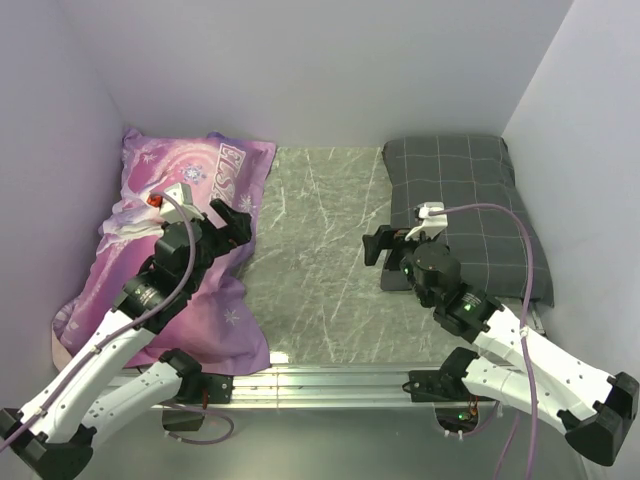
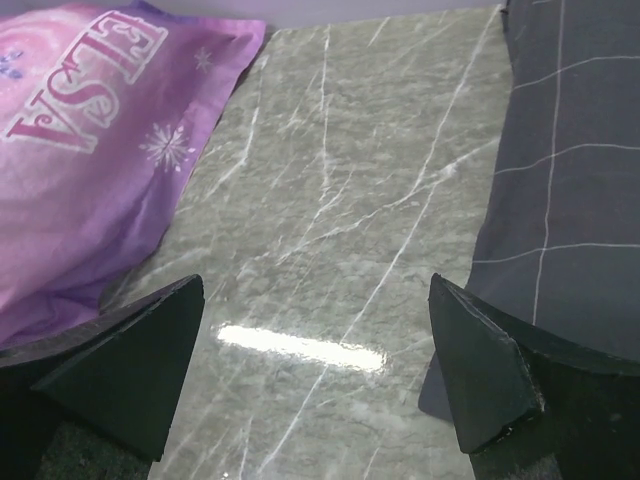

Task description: Remove the pillowcase from the pillow

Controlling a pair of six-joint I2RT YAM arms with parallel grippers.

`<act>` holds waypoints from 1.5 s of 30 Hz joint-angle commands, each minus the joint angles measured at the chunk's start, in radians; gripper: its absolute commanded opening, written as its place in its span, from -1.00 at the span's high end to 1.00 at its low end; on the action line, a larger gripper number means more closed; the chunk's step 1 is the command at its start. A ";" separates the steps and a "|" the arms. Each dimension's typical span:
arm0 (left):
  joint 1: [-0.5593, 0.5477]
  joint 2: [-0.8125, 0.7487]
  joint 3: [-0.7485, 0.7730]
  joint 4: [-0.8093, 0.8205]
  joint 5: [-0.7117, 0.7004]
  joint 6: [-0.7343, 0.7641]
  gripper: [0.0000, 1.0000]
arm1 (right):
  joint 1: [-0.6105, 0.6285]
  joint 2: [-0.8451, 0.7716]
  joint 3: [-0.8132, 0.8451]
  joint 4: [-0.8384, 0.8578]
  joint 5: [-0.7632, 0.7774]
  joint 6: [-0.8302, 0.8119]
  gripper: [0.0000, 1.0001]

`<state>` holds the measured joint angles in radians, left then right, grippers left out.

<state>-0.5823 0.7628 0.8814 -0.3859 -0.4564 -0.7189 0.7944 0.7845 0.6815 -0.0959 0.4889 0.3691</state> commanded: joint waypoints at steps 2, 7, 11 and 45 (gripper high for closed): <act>-0.004 0.010 0.060 -0.042 -0.028 -0.001 -0.99 | 0.006 0.028 0.047 0.035 -0.053 -0.021 -1.00; -0.004 -0.007 0.068 -0.065 -0.057 0.006 -0.96 | 0.006 0.077 0.081 0.044 -0.136 -0.016 -1.00; -0.002 0.009 0.096 -0.119 -0.113 -0.014 -0.95 | -0.017 0.159 0.105 0.099 -0.248 0.007 -1.00; 0.437 0.214 0.090 -0.306 -0.234 -0.071 -0.99 | 0.014 1.432 0.804 0.610 -0.787 0.537 -0.99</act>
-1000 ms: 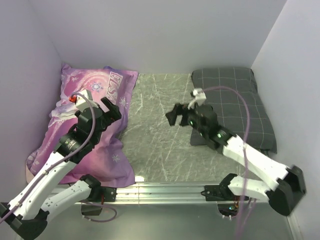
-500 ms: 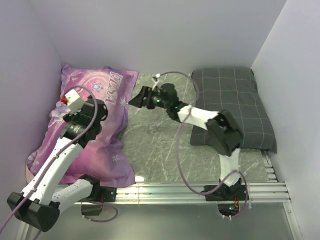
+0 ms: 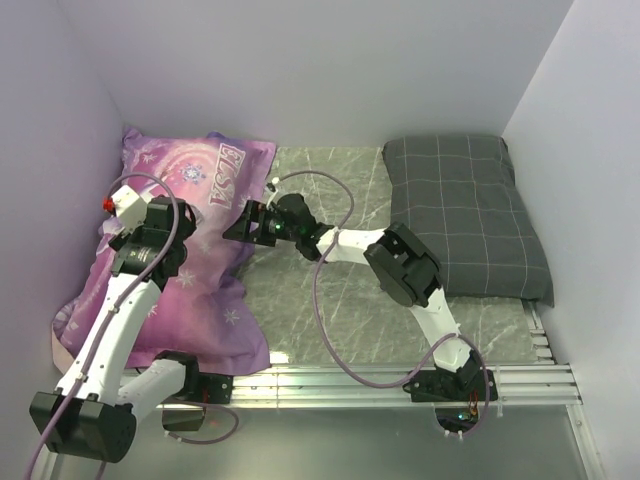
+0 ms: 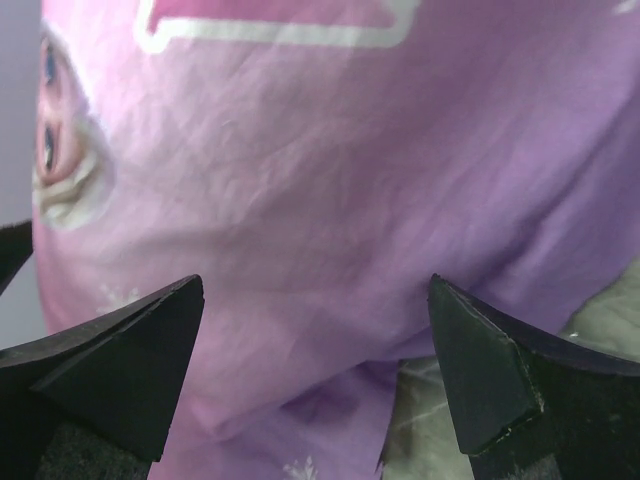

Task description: Remove the pillowcase from the pillow

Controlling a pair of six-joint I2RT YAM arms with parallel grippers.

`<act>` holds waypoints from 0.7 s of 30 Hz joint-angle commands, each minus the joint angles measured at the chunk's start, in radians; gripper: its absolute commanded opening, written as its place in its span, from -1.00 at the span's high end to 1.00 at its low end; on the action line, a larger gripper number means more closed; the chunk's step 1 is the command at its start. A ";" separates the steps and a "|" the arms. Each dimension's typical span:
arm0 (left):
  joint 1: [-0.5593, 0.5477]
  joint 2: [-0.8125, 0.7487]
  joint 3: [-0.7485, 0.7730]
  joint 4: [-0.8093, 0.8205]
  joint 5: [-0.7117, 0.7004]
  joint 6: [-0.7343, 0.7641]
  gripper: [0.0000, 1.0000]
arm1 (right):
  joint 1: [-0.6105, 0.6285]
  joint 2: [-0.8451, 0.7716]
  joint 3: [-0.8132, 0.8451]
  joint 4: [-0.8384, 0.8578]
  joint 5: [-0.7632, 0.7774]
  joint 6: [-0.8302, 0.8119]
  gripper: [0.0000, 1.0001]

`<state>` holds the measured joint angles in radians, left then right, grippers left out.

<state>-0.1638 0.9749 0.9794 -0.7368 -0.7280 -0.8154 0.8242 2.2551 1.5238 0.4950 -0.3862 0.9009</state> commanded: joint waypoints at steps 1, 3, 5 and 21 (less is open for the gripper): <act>0.020 0.002 -0.008 0.051 0.042 0.028 -0.99 | -0.011 -0.038 -0.051 0.034 0.095 0.016 -0.99; 0.021 0.008 -0.007 0.056 0.045 0.030 -0.99 | -0.007 -0.028 -0.060 0.036 0.115 0.029 -0.99; 0.024 0.015 0.002 0.051 0.045 0.030 -0.99 | 0.000 -0.029 -0.079 0.046 0.133 0.032 -0.96; 0.027 0.028 -0.004 0.083 0.101 0.053 -0.97 | 0.001 0.130 0.116 0.132 0.090 0.116 0.01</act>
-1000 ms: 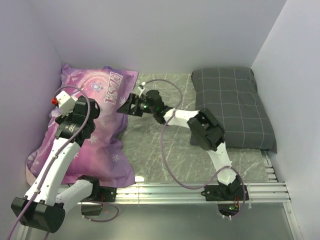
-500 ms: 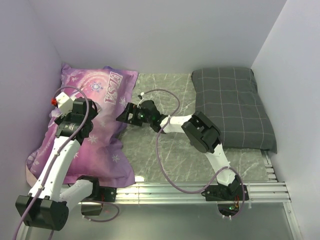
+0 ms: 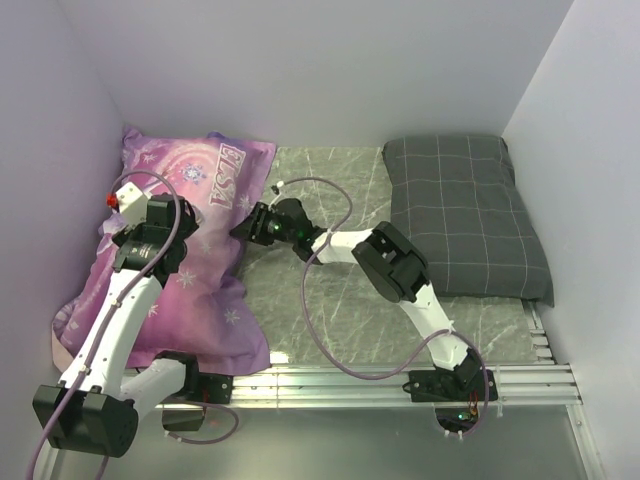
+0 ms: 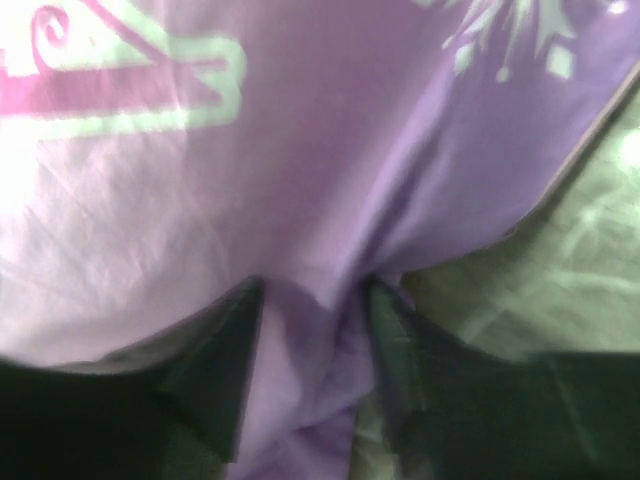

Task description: Remove the pillowcase from the pillow

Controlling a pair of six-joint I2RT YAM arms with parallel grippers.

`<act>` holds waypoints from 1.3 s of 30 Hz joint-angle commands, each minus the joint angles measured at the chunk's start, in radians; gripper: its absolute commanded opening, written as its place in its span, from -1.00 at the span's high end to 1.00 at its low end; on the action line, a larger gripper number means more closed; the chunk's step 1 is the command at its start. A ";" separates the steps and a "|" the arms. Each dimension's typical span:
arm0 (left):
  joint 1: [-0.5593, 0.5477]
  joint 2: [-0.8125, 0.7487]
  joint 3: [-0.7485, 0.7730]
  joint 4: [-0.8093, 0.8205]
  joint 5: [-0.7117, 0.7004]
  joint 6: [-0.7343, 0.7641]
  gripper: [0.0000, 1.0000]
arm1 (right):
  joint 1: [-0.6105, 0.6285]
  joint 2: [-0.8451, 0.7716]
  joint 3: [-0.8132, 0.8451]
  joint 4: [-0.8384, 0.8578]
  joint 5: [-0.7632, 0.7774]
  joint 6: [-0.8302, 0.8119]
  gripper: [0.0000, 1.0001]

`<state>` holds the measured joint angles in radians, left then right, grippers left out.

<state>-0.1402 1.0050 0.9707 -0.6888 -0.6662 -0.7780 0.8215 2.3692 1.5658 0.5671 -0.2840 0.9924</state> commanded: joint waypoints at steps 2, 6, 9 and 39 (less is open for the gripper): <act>0.004 0.001 0.014 0.035 0.043 0.020 -0.96 | 0.002 0.015 0.106 0.031 -0.020 0.008 0.77; 0.005 0.007 0.029 0.044 0.050 0.036 -0.93 | 0.002 -0.080 0.047 0.013 0.008 -0.044 1.00; 0.008 0.021 0.052 0.057 0.037 0.049 -0.93 | -0.001 -0.247 -0.081 0.008 0.083 -0.125 1.00; -0.004 0.498 0.709 0.002 0.586 0.313 -0.92 | 0.318 -0.892 0.045 -0.369 0.568 -0.828 1.00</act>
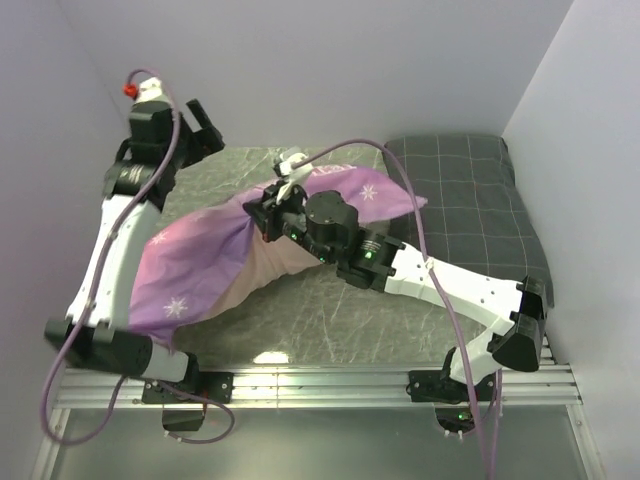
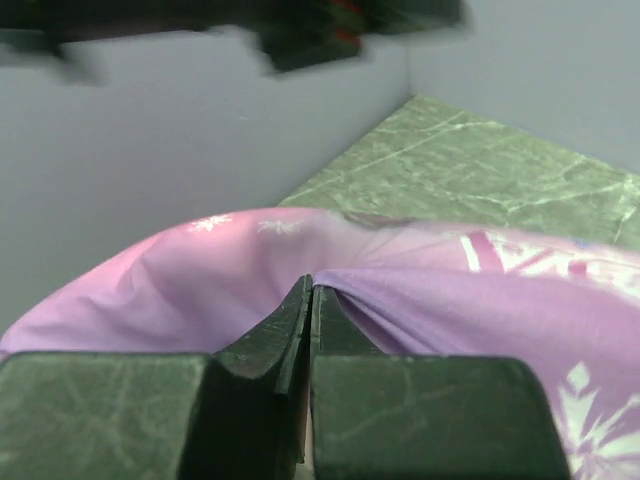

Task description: Remove the pillowcase from the pillow

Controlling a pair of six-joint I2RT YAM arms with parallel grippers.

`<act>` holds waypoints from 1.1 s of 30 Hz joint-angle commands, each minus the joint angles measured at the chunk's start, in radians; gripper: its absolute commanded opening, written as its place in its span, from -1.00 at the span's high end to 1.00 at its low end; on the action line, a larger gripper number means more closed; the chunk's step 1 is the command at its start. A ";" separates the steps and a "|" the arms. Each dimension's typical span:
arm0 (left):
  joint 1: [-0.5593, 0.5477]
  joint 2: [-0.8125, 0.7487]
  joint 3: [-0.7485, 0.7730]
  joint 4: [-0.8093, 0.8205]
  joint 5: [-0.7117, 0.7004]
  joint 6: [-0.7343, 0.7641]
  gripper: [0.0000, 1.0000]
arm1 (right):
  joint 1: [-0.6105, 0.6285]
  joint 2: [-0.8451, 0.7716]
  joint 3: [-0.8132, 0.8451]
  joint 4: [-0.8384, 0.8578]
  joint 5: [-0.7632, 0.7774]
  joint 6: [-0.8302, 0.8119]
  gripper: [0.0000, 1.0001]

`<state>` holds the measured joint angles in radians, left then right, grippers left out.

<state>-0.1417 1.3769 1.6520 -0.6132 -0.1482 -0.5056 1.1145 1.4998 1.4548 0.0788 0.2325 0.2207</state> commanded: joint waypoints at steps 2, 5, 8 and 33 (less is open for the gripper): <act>-0.002 0.175 0.049 -0.094 0.087 0.038 -0.85 | 0.025 0.022 0.263 0.046 0.100 -0.081 1.00; -0.001 0.157 0.060 -0.066 0.101 0.044 -0.90 | 0.031 0.034 0.346 0.010 0.110 -0.109 1.00; -0.001 0.162 0.152 -0.114 0.114 0.064 -0.90 | 0.132 -0.036 0.340 0.062 0.203 -0.211 1.00; -0.065 -0.113 0.151 -0.106 0.151 -0.027 -0.99 | -0.352 0.654 0.591 -0.204 -0.303 0.230 0.43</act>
<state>-0.1658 1.3342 1.9442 -0.7864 -0.0292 -0.4953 0.7624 2.2044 1.9282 -0.0975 0.0395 0.4164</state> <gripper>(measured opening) 0.993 0.171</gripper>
